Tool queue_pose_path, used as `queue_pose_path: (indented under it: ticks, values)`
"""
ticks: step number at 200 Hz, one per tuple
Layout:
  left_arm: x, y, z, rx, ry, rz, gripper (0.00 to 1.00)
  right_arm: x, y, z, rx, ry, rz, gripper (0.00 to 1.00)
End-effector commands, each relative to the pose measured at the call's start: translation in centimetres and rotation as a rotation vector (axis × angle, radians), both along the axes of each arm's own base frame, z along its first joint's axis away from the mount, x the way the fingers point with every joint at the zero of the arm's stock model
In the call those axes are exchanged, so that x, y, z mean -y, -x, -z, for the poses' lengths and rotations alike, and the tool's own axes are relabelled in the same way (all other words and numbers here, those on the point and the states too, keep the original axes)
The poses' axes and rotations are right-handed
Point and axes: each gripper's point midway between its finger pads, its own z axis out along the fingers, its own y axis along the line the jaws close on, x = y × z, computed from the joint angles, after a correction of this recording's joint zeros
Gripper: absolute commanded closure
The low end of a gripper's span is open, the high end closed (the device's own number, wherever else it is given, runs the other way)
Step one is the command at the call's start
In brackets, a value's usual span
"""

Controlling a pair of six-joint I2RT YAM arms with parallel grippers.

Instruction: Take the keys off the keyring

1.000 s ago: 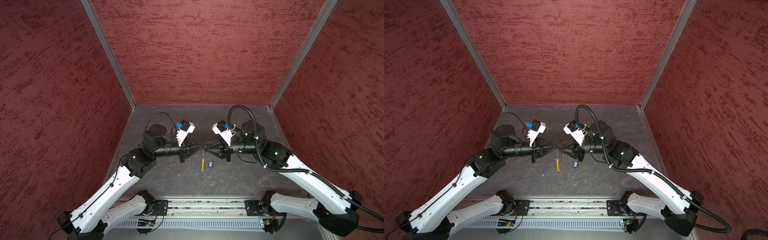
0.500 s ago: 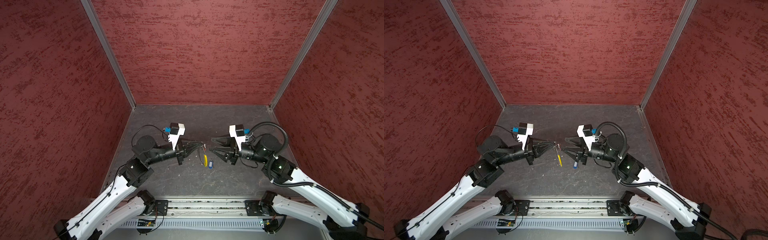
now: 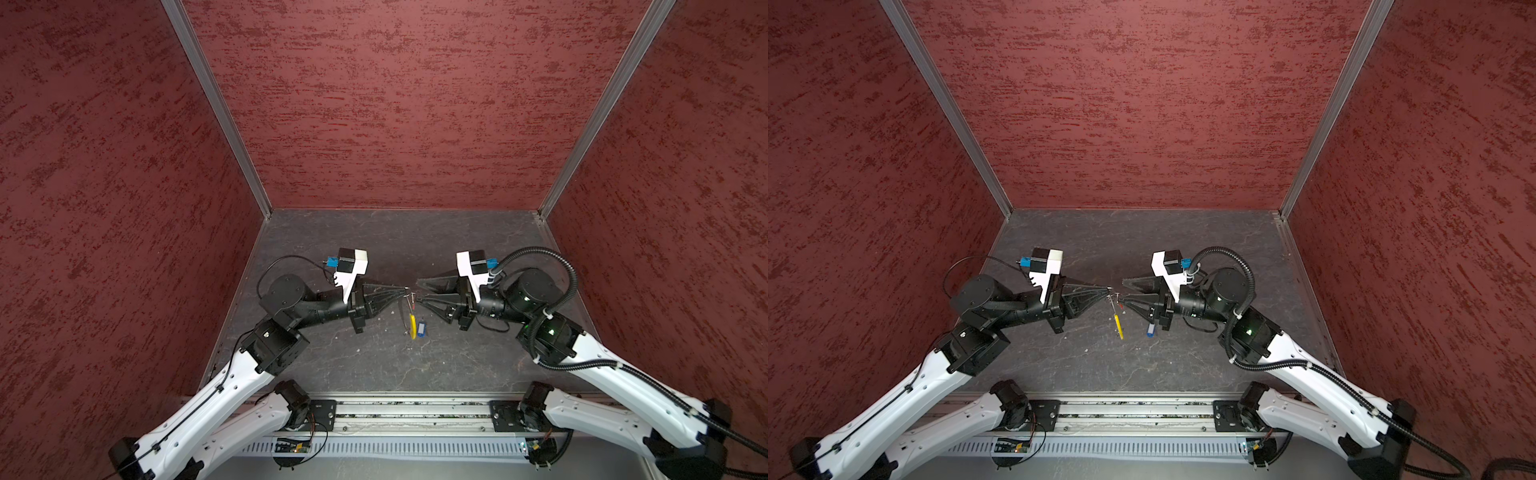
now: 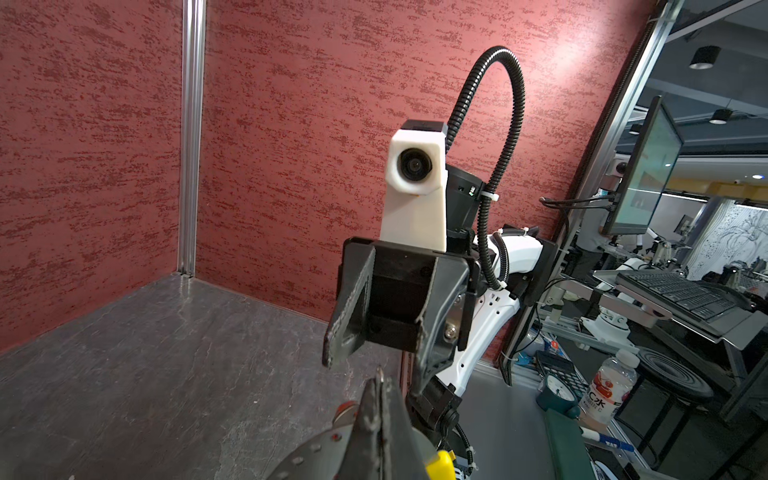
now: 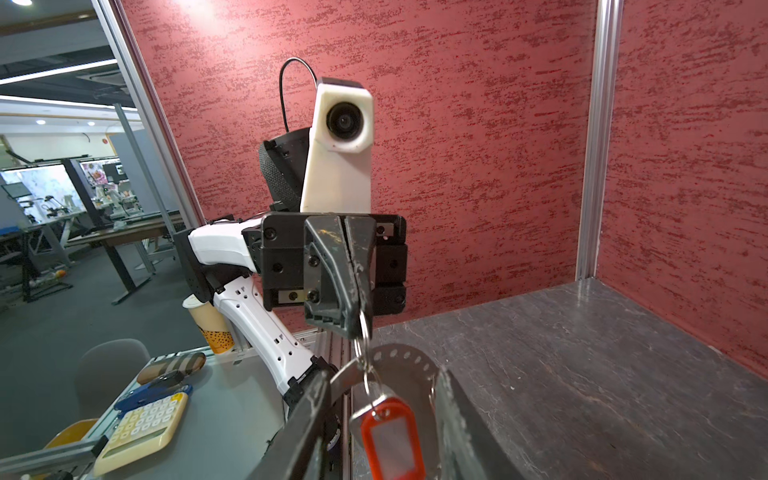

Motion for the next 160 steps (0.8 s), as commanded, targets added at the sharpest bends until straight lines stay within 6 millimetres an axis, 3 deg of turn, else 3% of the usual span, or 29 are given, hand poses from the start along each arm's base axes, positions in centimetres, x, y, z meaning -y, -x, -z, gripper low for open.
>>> queue_pose_path:
  ticks: [1, 160]
  values:
    - [-0.07, 0.55, -0.59, 0.020, 0.028, 0.021, 1.00, 0.04, 1.10, -1.09, 0.036, -0.025, -0.040, 0.61]
    - [-0.12, -0.33, -0.72, -0.024, 0.058, 0.003, 1.00, -0.55, 1.07, -0.70, 0.065, 0.021, 0.000, 0.97]
